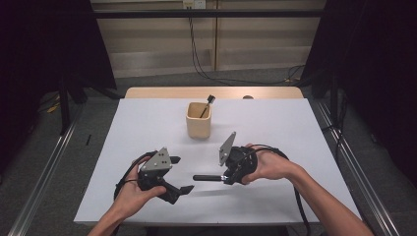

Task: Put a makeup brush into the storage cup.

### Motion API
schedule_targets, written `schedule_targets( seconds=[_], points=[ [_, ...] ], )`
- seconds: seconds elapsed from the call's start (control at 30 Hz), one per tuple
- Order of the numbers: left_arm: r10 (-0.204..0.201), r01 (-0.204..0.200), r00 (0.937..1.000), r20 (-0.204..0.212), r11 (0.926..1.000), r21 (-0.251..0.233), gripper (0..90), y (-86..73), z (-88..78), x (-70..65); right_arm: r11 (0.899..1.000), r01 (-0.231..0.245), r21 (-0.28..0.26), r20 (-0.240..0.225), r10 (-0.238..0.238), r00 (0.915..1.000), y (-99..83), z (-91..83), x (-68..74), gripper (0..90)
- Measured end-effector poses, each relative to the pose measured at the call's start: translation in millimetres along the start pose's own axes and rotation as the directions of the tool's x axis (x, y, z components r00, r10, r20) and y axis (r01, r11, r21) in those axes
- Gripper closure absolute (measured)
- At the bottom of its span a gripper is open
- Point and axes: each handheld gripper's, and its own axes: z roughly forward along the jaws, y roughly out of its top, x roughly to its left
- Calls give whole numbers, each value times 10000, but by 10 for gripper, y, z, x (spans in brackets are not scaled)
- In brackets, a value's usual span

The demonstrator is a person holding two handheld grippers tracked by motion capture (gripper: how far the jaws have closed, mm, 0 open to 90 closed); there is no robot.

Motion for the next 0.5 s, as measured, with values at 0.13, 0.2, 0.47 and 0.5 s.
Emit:
schedule_targets(
  seconds=[0.13,0.2,0.47,0.5],
  points=[
    [-9,3,9998,188,9996,288,41,42,20,17,10000,77,20,8,-77,10000,25,-25,-1,719],
    [14,-22,9997,235,9994,350,44,59,37,18,9999,113,99,54,-113,9999,35,-20,0,719],
    [248,-319,9972,699,9943,1016,58,119,102,41,9990,297,322,-57,-295,9995,73,-2,1,719],
    [320,-404,9965,768,9930,1107,61,122,117,47,9988,312,371,-54,-310,9995,80,-2,1,719]
  ],
)
